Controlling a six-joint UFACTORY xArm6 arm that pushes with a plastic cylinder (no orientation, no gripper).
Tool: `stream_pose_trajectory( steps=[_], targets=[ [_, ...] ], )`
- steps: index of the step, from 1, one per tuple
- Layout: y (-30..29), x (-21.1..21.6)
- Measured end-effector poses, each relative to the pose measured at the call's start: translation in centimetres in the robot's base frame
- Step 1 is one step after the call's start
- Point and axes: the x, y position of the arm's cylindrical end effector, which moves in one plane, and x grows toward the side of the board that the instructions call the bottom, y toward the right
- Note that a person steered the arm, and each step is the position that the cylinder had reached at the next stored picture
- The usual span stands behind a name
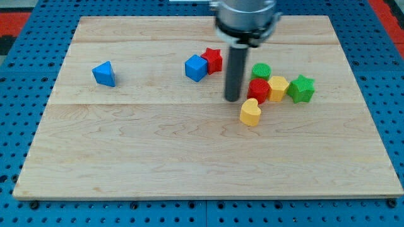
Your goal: Move the blue cube below the red star
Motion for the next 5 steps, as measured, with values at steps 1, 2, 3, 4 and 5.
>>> stream_pose_trajectory(
  steps=[1, 2, 3, 4, 5],
  targets=[
    [-8.8, -2.0],
    [-8.2, -8.1],
    [-3.4, -8.8],
    [3.3, -7.5],
    [-4.8, -8.1]
  ],
)
